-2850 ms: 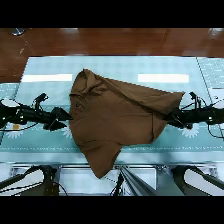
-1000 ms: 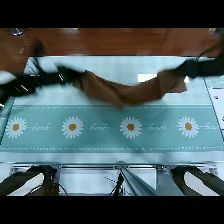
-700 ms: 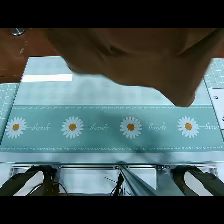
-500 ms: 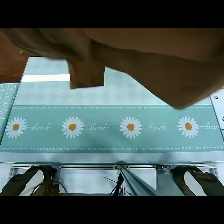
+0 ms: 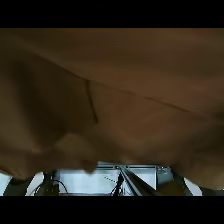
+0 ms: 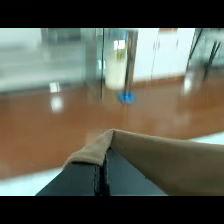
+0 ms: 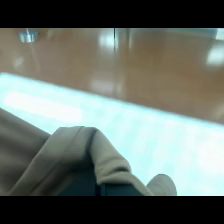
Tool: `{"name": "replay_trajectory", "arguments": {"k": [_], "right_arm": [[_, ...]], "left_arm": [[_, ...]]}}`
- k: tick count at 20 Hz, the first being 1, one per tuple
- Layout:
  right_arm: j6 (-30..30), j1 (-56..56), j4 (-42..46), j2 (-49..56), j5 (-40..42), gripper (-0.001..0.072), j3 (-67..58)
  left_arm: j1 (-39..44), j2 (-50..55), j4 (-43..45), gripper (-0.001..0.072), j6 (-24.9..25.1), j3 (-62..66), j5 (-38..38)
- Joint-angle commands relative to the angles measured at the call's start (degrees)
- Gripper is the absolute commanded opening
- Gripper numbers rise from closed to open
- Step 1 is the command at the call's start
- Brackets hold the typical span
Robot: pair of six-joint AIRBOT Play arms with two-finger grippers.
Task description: Fold the shirts.
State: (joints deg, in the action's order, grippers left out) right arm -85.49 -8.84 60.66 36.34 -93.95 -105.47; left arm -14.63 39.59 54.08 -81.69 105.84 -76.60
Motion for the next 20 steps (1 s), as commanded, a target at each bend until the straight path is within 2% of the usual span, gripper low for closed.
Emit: {"name": "replay_trajectory", "arguments": {"k": [1,3,4,6,8,10,12,16,17,18,19,20], "right_arm": [[0.76,0.02,0.81,-0.44,2.25,0.0021,13.6],[2.27,0.02,0.74,-0.42,10.73,0.0021,25.9],[2.51,0.02,0.81,0.17,17.03,0.002,32.89],[3.65,0.02,-0.85,4.46,28.5,0.0021,44.41],[7.69,0.02,-6.16,13.14,35.93,0.0021,49.07],[12.81,0.02,-13.73,23.98,39.93,0.0021,47.12],[15.43,0.02,-20.37,34.95,40.63,0.0021,41.42],[15.5,-0.11,-31.32,52.54,38.53,0.0022,27.85],[15.21,-0.39,-34.29,55.47,37.75,0.0022,25.59],[15.02,-0.72,-35.82,57.53,37.24,0.0158,24.26],[14.62,-1.03,-36.3,58.69,36.2,0.0502,23.67],[14.62,-2.08,-36.13,59.08,33.86,0.0623,23.52]], "left_arm": [[0.09,-0.44,0.02,0.0029,-0.98,-14.64,-0.96],[1.73,0.63,-0.7,0.0029,4.87,-27.85,2.71],[3.41,1.73,-0.7,0.0029,6.62,-34.77,7.04],[7.26,5.44,-0.66,0.0029,7.56,-45.09,17.42],[11.34,11.32,-0.66,0.0029,7.52,-49.22,27.5],[14.73,18.58,-0.68,0.0029,7.5,-48.13,34.84],[16.96,25.24,-0.72,0.0029,6.51,-45.35,39.45],[19.1,34.47,-0.74,0.0032,-0.17,-39.12,40.22],[19.43,35.82,-0.76,0.0088,-1.53,-38.18,40.39],[19.76,36.89,-1.03,0.0376,-2.25,-37.24,40.02],[19.93,37.35,-1.05,0.0693,-2.36,-36.48,38.6],[19.32,37.46,-0.57,0.0707,-1.25,-35.5,35.58]]}}
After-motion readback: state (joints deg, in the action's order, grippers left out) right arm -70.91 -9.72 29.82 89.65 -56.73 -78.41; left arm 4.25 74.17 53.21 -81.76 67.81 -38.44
